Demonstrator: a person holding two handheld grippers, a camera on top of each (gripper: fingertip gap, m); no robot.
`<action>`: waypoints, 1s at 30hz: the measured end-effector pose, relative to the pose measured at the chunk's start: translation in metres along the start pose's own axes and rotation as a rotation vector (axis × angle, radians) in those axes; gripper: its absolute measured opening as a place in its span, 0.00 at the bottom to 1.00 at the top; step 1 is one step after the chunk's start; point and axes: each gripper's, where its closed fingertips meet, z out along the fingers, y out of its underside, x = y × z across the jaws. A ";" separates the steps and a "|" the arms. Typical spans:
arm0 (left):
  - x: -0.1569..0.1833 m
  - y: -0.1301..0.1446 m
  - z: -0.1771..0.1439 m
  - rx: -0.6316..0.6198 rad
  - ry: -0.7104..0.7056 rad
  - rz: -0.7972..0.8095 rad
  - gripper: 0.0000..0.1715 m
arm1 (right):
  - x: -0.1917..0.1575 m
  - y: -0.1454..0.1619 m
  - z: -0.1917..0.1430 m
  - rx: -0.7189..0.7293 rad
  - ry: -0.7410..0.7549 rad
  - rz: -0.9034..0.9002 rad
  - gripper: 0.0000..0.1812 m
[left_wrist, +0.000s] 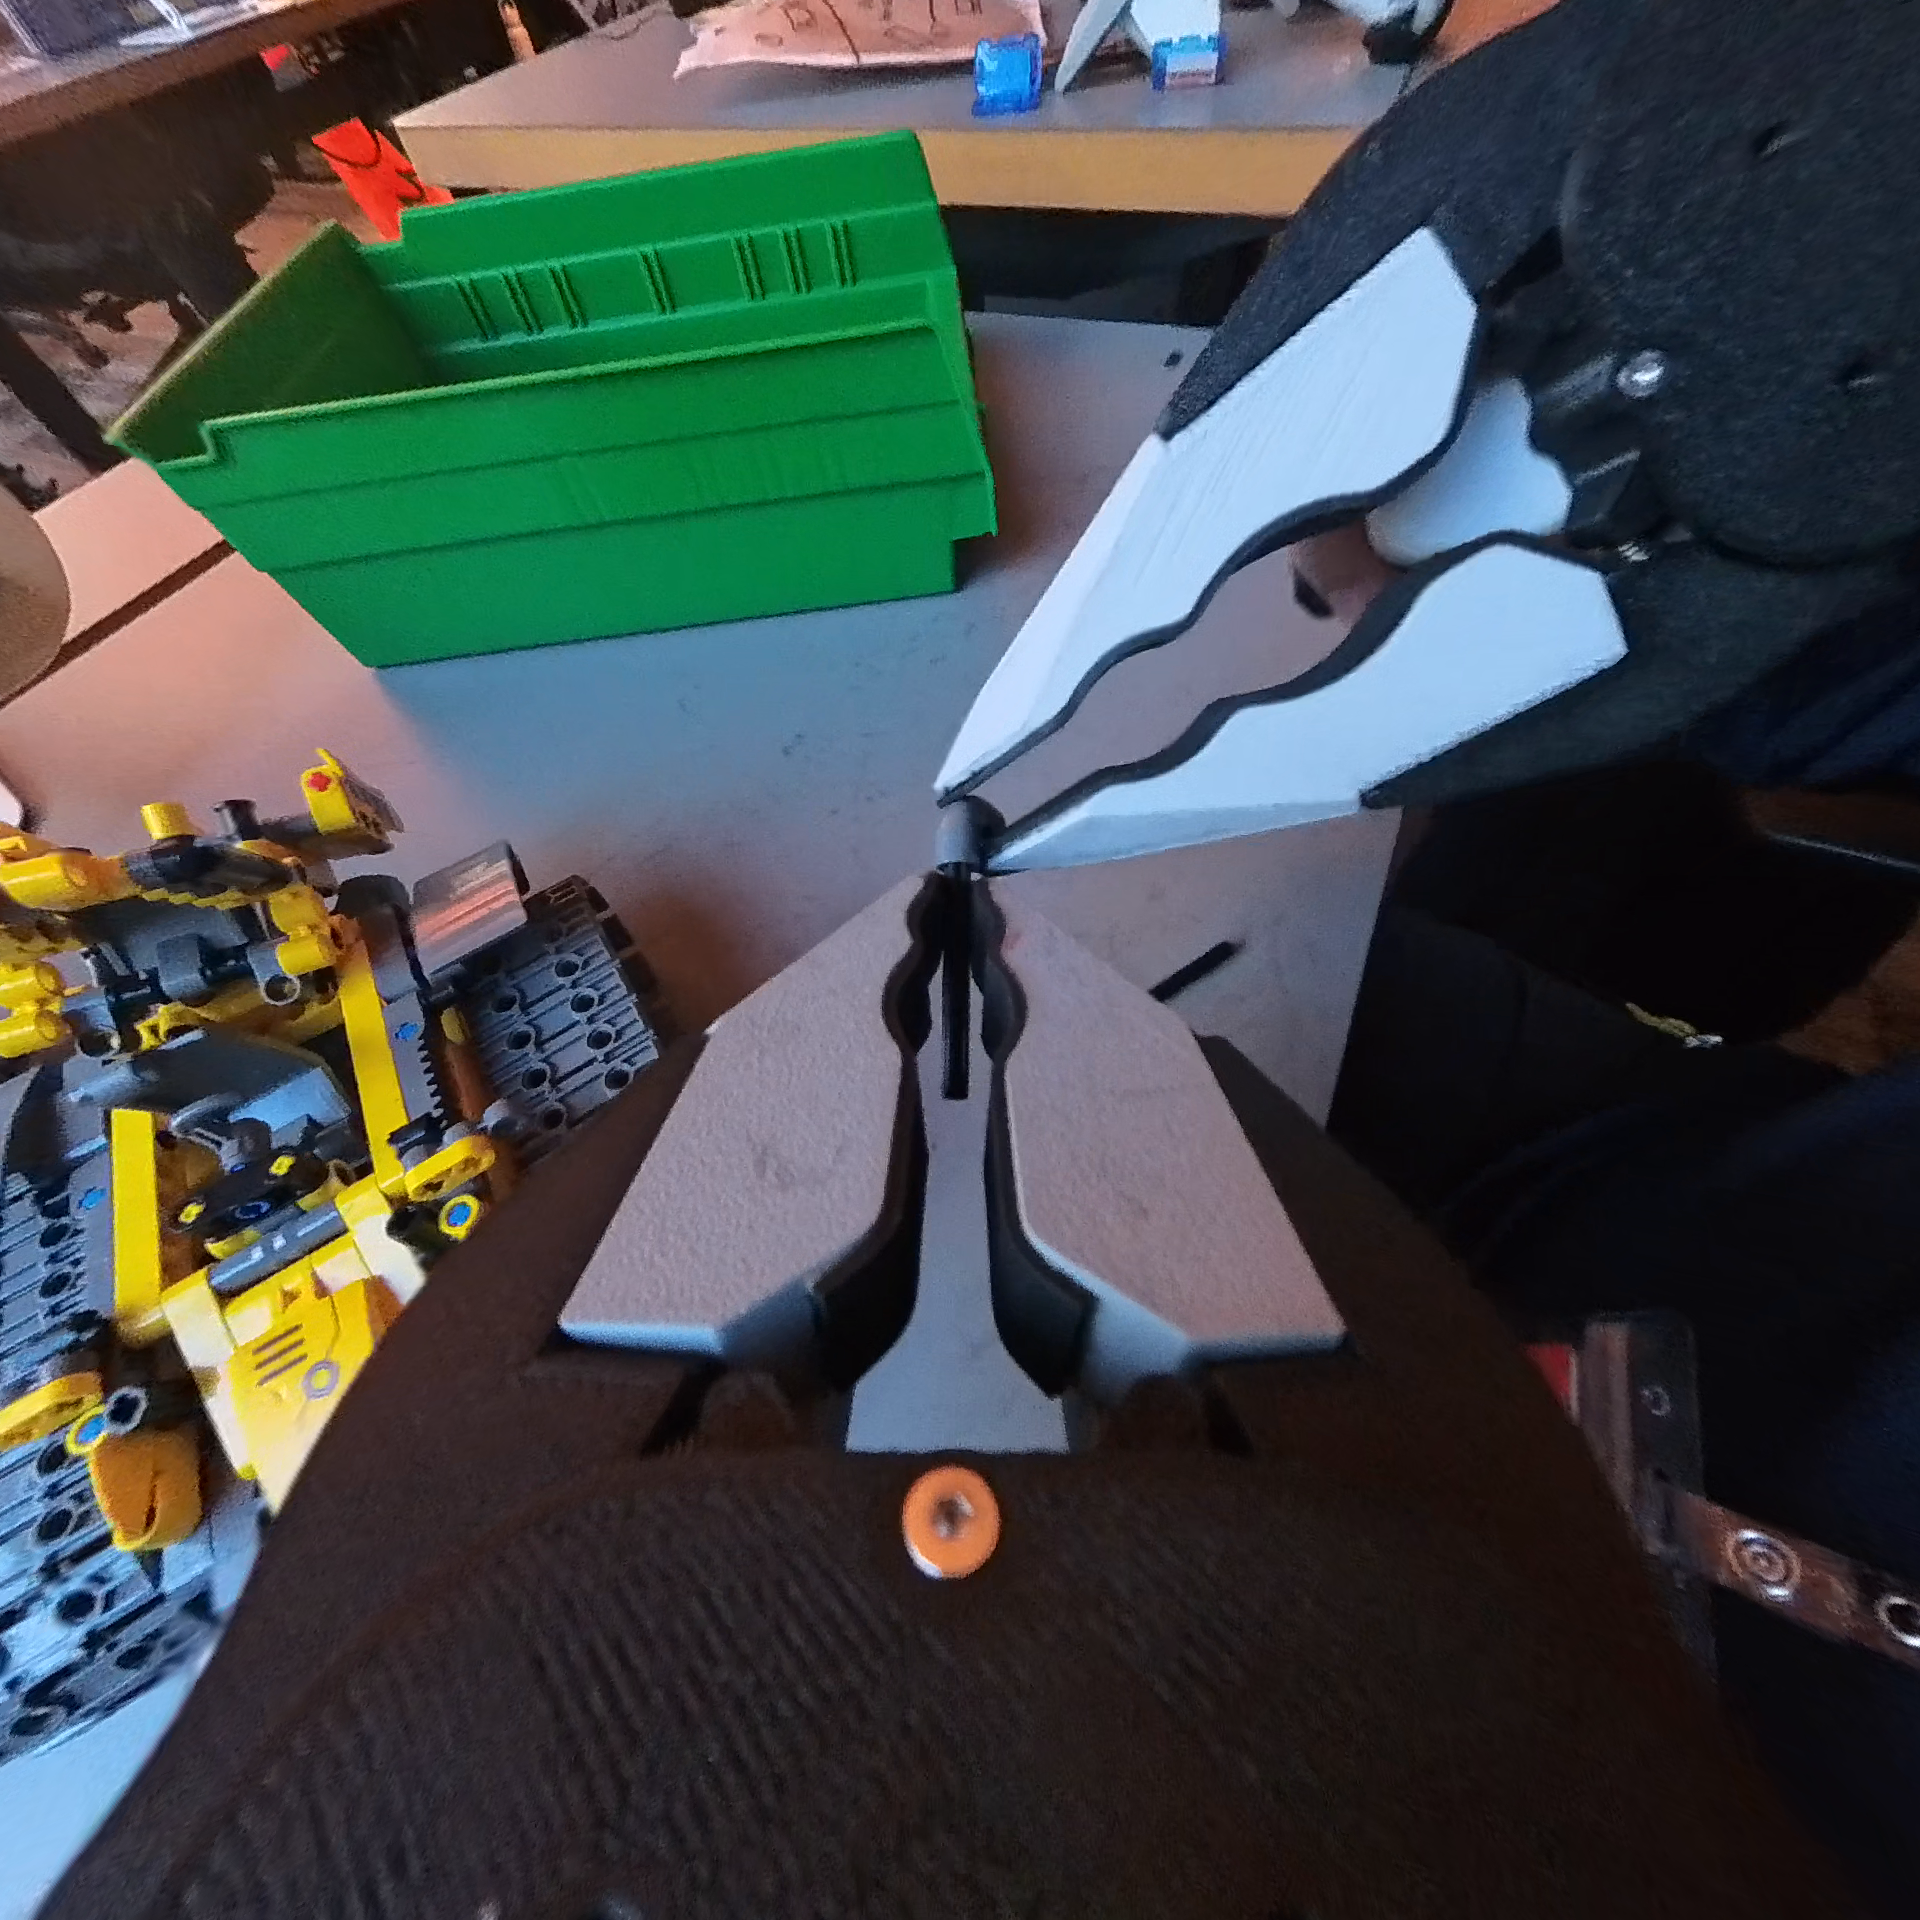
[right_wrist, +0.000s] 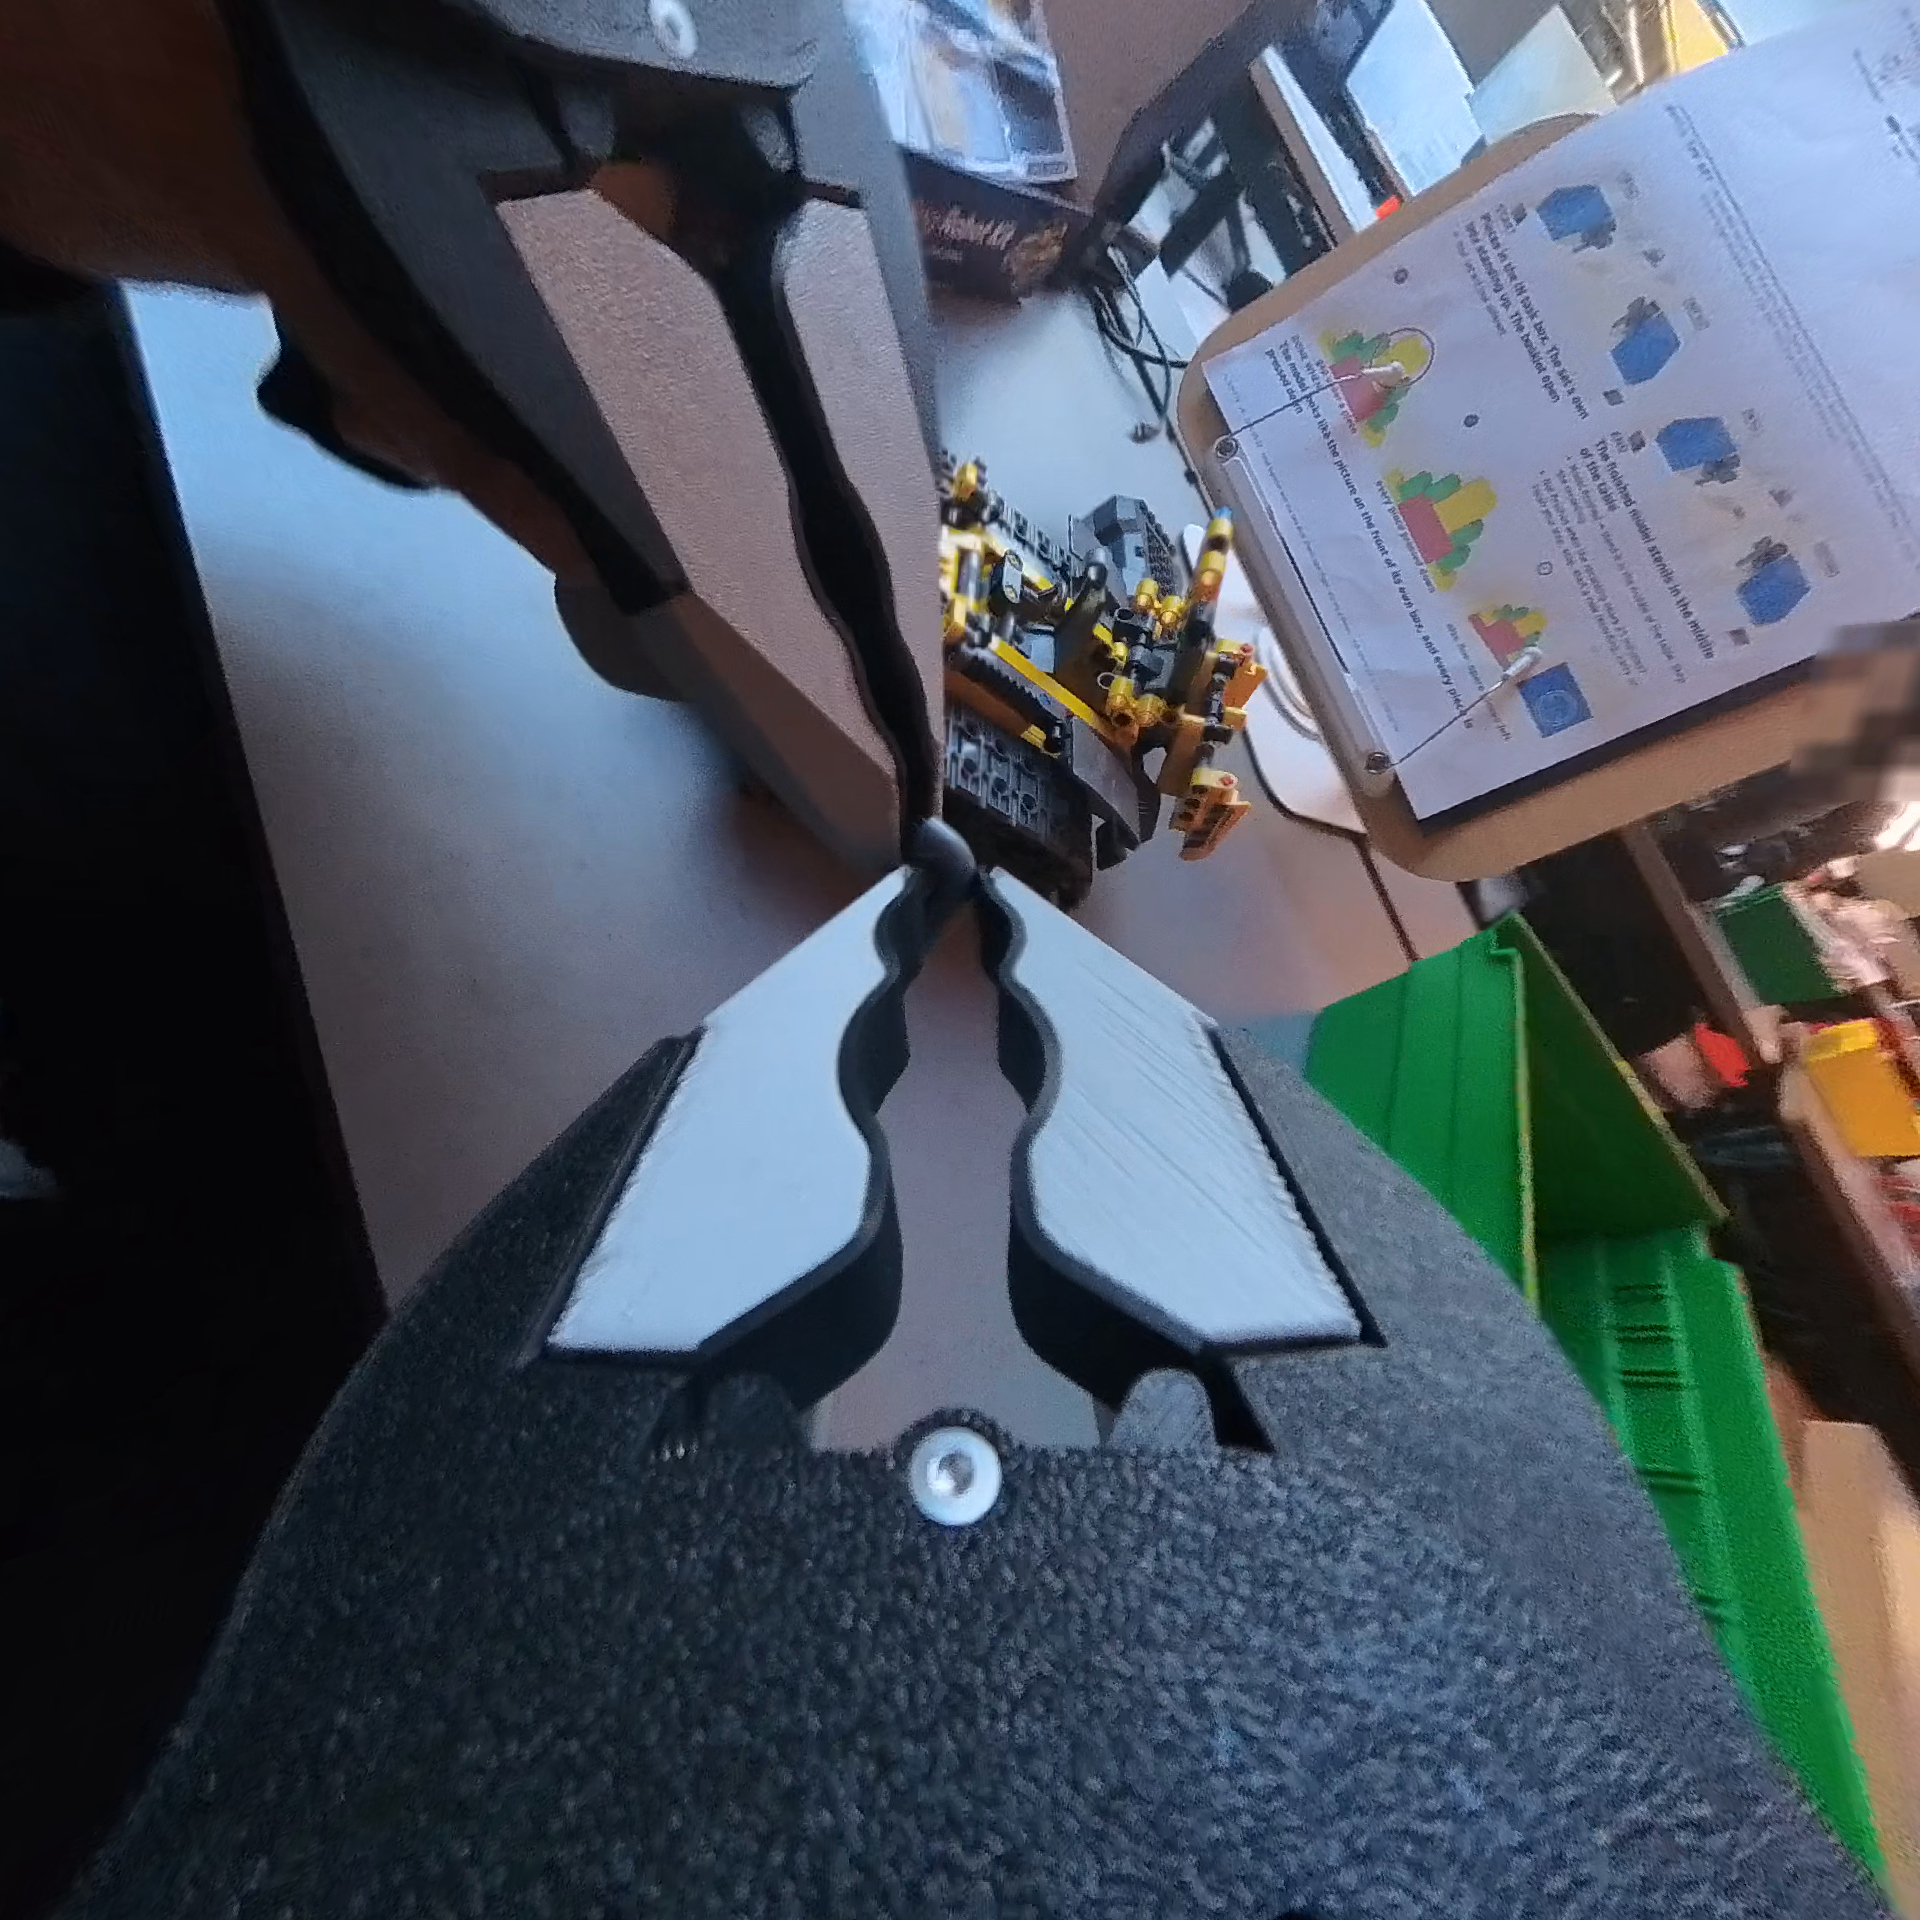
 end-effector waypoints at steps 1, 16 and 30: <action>0.000 -0.002 -0.001 0.026 0.007 -0.017 0.01 | 0.001 0.000 -0.001 0.022 -0.014 0.048 0.04; 0.011 -0.011 -0.012 0.174 0.084 -0.040 0.01 | -0.007 -0.005 -0.013 0.120 -0.248 0.364 0.02; 0.024 0.004 -0.007 -0.022 0.217 -0.025 0.03 | -0.019 -0.004 -0.010 0.021 -0.179 0.054 0.03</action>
